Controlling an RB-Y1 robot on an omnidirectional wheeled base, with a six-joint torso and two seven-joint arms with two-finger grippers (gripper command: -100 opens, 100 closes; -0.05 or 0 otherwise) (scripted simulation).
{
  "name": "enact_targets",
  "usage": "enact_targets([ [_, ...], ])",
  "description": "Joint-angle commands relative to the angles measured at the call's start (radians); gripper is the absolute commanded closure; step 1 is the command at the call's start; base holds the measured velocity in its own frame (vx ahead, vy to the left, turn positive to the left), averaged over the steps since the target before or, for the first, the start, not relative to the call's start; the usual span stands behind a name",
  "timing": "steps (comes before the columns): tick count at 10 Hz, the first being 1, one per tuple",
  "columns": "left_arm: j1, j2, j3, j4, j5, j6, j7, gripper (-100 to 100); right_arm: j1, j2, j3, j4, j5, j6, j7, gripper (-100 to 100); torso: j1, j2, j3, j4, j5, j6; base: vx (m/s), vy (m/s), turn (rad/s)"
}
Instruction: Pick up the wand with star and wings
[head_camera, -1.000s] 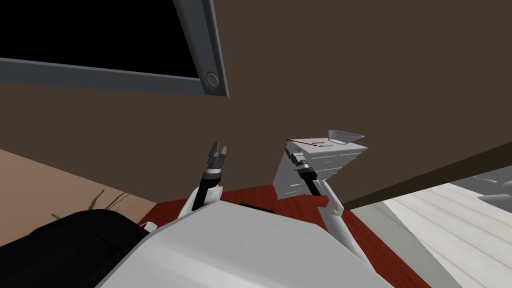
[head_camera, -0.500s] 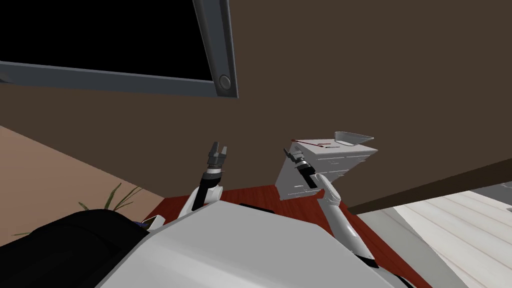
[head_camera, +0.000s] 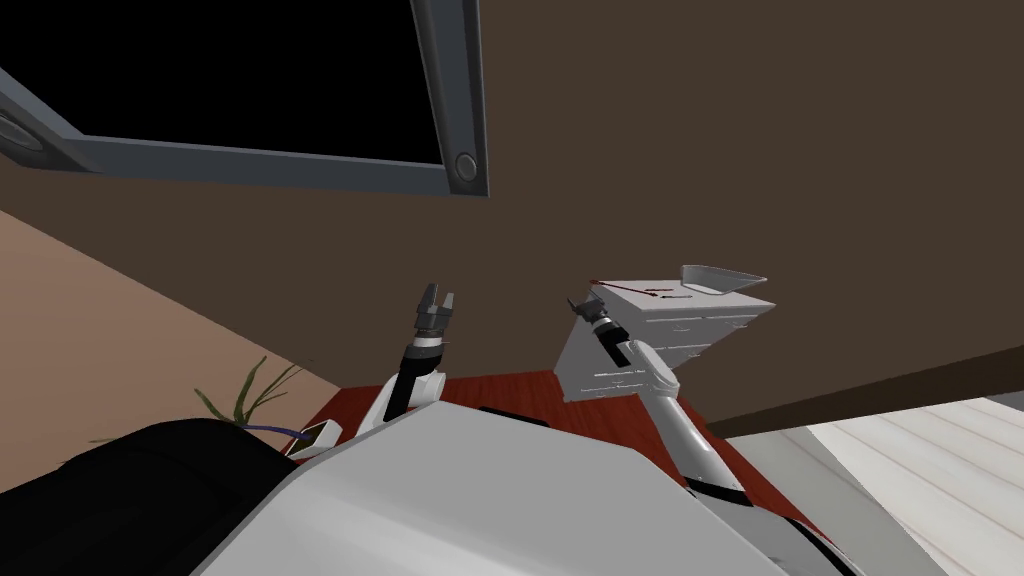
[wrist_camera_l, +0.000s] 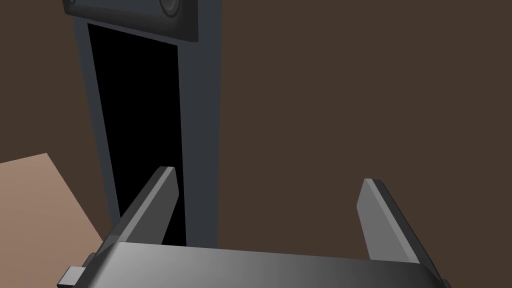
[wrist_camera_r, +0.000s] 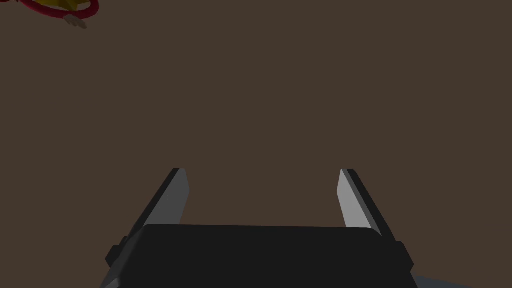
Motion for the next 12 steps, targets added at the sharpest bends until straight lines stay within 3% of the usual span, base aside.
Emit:
enact_targets([
  [1,0.000,0.000,0.000,0.000,0.000,0.000,0.000,0,-0.042,-0.038,0.011,0.050,0.050,0.016,0.031,-100,0.000,0.000,0.000,0.000,0.000,0.000,-0.018,0.037,0.091],
  [2,0.000,0.000,0.000,0.000,0.000,0.000,0.000,0,-0.042,-0.038,0.011,0.064,0.058,0.016,0.031,-100,0.000,0.000,0.000,0.000,0.000,0.000,-0.014,0.024,0.038],
  [3,0.000,0.000,0.000,0.000,0.000,0.000,0.000,0,-0.077,-0.068,0.022,0.105,0.097,0.031,0.057,-100,-0.001,0.000,0.000,0.000,0.000,0.000,-0.015,0.029,0.069],
  [6,0.000,0.000,0.000,0.000,0.000,0.000,0.000,0,-0.112,-0.098,0.034,0.164,0.152,0.047,0.082,-100,-0.001,0.000,0.000,0.000,0.000,0.000,-0.010,0.017,0.052],
  [8,0.000,0.000,0.000,0.000,0.000,0.000,0.000,0,-0.176,-0.158,0.060,0.240,0.219,0.077,0.128,-100,-0.002,0.000,0.000,0.000,0.000,0.000,-0.009,0.015,0.095],
  [9,0.000,0.000,0.000,0.000,0.000,0.000,0.000,0,-0.176,-0.158,0.060,0.259,0.239,0.077,0.128,-100,-0.002,0.000,0.000,0.000,0.000,0.000,-0.005,0.004,0.039],
  [12,0.000,0.000,0.000,0.000,0.000,0.000,0.000,0,-0.234,-0.217,0.085,0.345,0.317,0.107,0.167,-100,-0.003,-0.001,0.000,0.000,-0.001,0.000,-0.003,-0.001,0.048],
])
